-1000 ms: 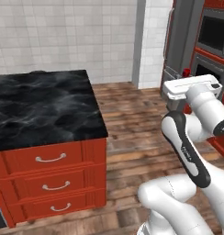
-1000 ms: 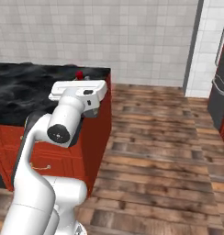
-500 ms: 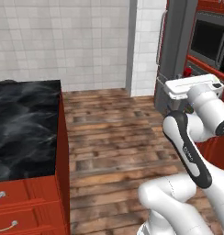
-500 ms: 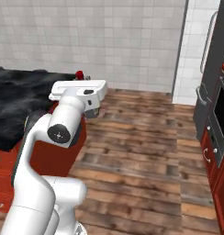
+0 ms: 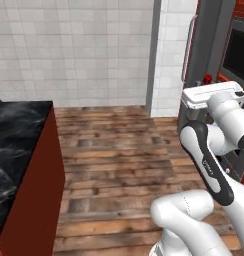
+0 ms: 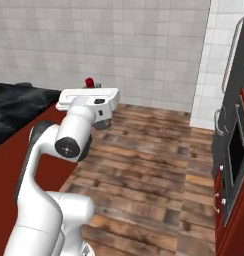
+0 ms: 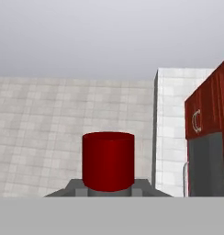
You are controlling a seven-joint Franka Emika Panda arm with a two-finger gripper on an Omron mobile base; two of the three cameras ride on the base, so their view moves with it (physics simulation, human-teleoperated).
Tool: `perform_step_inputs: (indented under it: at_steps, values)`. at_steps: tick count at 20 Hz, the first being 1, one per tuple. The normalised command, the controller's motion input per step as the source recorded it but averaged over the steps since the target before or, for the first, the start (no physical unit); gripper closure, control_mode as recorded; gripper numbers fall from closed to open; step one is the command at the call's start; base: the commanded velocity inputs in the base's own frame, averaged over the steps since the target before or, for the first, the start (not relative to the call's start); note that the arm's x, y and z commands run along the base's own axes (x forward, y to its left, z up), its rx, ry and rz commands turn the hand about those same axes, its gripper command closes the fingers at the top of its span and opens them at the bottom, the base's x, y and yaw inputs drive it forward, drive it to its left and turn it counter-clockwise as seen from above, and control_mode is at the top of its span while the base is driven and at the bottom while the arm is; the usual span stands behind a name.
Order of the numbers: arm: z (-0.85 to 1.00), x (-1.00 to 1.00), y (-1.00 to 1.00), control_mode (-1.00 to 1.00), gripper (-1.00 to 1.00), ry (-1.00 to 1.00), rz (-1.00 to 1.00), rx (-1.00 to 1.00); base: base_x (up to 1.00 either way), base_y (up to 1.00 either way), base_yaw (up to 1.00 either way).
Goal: Open the cabinet directly in front. Then move the liquor and the mug to the dining counter with the candle on it.
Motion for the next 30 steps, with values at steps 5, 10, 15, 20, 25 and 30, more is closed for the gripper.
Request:
perform_step_inputs:
  at_steps: [5,10,15,20,25,30]
  values:
    - [0.00,0.00,0.00,1.00,1.00,0.00,0.00,0.00,0.66,-0.34,0.58]
    - [0.00,0.00,0.00,1.00,1.00,0.00,0.00,0.00,1.00,-0.53,0.49]
    - [0.00,0.00,0.00,1.00,1.00,0.00,0.00,0.00,1.00,-0.81,0.34]
    - [0.00,0.00,0.00,1.00,1.00,0.00,0.00,0.00,1.00,-0.89,0.27]
    - [0.00,0.00,0.00,1.00,1.00,0.00,0.00,0.00,1.00,-0.87,0.27]
    - [0.00,0.00,0.00,1.00,1.00,0.00,0.00,0.00,1.00,-0.89,0.24]
